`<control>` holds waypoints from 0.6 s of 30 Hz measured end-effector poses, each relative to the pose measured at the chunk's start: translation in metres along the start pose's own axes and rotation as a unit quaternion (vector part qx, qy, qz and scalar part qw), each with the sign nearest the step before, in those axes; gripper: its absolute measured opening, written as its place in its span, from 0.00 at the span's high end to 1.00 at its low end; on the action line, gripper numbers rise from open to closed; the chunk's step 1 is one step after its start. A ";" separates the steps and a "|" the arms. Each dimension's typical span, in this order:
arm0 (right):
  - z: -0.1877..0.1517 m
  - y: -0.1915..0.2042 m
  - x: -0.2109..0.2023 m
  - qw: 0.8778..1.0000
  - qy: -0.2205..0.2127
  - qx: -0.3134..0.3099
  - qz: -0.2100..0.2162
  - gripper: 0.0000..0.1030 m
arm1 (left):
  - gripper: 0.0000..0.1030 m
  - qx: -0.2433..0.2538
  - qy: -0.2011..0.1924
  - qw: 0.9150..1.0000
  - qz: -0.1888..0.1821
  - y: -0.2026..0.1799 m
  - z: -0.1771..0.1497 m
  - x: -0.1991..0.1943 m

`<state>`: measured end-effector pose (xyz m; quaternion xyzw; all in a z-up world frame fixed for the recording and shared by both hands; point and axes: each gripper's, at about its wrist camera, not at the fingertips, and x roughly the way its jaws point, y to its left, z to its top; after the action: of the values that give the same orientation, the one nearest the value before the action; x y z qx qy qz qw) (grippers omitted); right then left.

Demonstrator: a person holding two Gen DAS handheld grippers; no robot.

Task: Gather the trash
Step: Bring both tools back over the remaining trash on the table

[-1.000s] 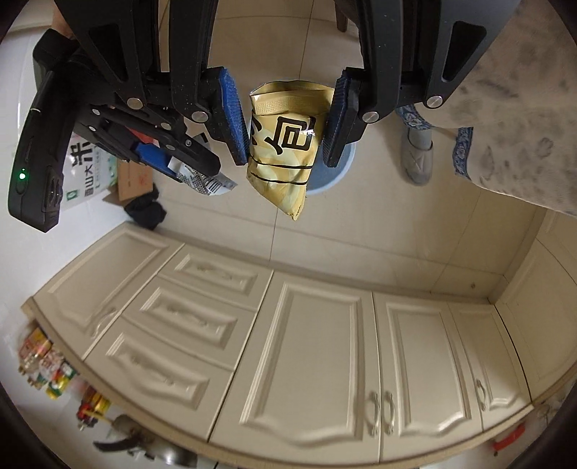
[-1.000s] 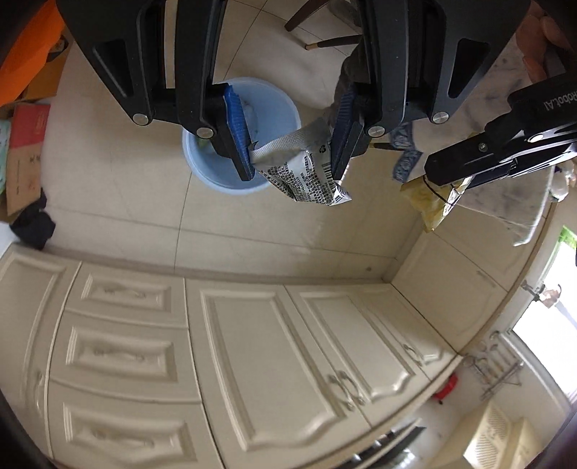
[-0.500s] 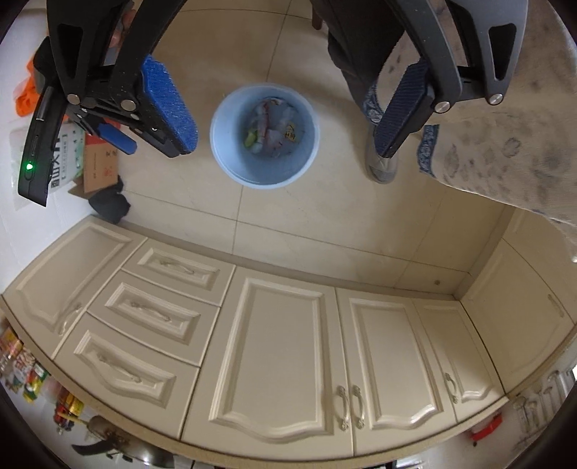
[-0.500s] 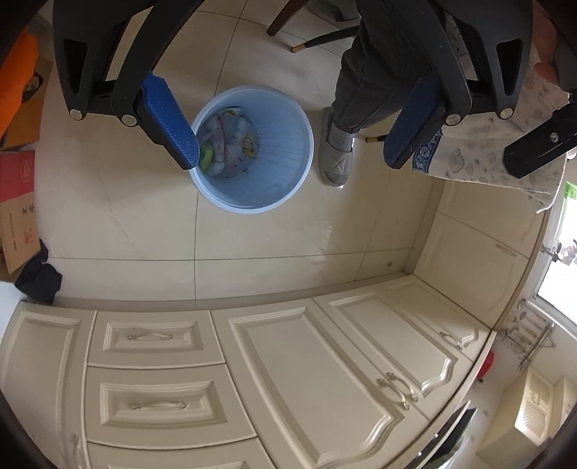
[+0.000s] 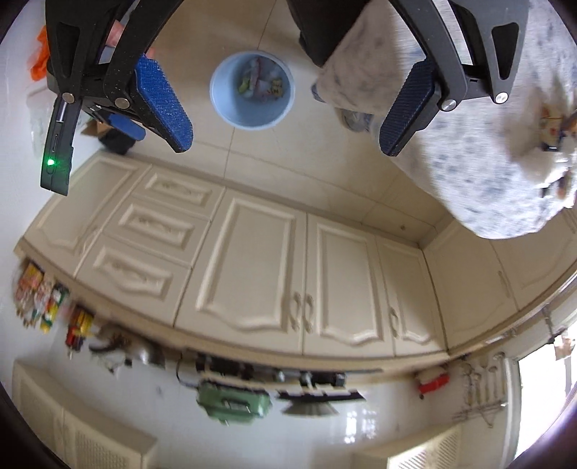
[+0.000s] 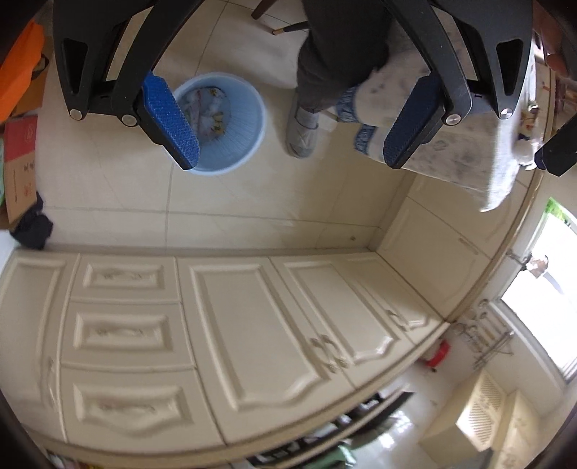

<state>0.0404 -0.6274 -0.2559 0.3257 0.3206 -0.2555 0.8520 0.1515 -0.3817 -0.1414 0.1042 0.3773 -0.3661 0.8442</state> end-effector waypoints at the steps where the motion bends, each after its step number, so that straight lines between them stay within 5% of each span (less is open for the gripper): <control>1: 0.002 0.016 -0.006 1.000 -0.007 -0.013 0.008 0.00 | 0.01 -0.004 -0.019 1.000 0.003 0.013 -0.005 -0.021; 11: -0.003 0.190 -0.057 0.984 -0.055 -0.149 0.083 0.00 | 0.01 -0.069 -0.137 0.985 0.083 0.112 -0.082 -0.182; 18: -0.033 0.291 -0.063 0.962 -0.053 -0.233 0.129 0.00 | 0.01 -0.102 -0.172 0.969 0.145 0.155 -0.149 -0.248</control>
<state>0.1728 -0.3982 -0.1163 0.1428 0.2812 -0.0785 0.9457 0.0650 -0.0705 -0.0841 0.0062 0.2426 -0.2115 0.9468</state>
